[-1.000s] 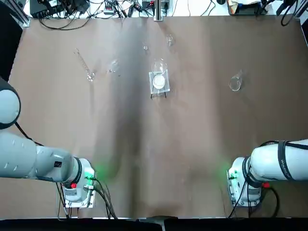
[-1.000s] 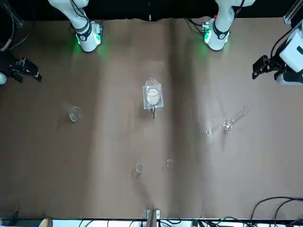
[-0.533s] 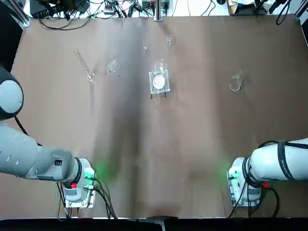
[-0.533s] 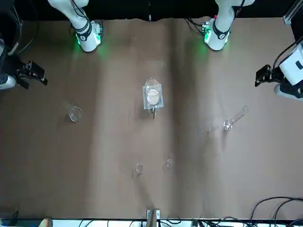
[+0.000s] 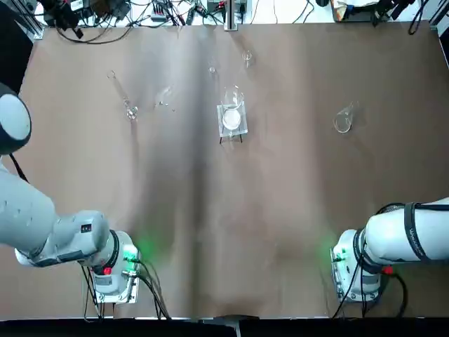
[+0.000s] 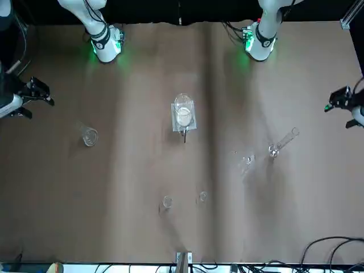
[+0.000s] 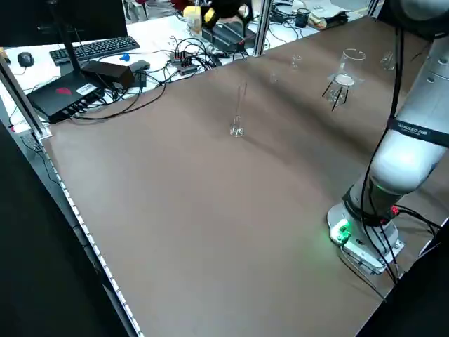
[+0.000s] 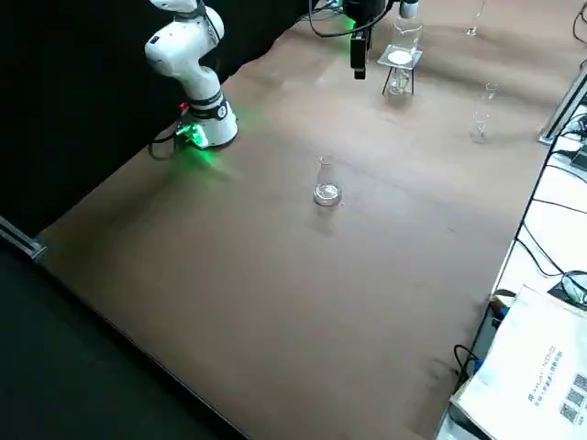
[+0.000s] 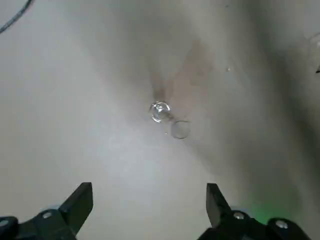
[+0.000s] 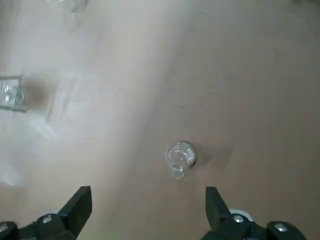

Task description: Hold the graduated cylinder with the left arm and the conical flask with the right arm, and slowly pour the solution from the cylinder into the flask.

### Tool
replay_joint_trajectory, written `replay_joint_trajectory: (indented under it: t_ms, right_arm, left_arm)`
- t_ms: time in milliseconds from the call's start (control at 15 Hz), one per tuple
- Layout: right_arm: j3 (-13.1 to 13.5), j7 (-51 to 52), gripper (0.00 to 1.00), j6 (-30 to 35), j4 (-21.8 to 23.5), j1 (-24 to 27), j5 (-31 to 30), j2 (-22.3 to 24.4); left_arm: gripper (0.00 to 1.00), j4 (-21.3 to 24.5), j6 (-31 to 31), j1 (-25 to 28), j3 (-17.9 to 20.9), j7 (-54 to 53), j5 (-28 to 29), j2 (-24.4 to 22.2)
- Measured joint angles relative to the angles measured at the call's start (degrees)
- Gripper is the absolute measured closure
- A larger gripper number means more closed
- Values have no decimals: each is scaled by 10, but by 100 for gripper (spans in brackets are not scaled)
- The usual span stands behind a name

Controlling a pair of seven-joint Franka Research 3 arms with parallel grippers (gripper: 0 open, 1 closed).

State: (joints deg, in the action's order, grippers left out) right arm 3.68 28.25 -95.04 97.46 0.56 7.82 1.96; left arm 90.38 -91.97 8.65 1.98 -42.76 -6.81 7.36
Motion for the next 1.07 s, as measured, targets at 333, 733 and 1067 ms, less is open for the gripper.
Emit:
replay_joint_trajectory:
  t_ms: [333, 733, 1067]
  right_arm:
    - [1, 220, 0, 3, 10, 45, 76, -21]
    - [4, 555, 0, 40, 14, 137, 216, -117]
    - [6, 870, 0, 148, 14, 219, 315, -233]
  left_arm:
    - [0, -9, -29, 55, 0, -183, -64, 53]
    - [0, -12, -49, 131, -1, -419, -180, 125]
    - [0, -11, -49, 214, -1, -749, -367, 261]
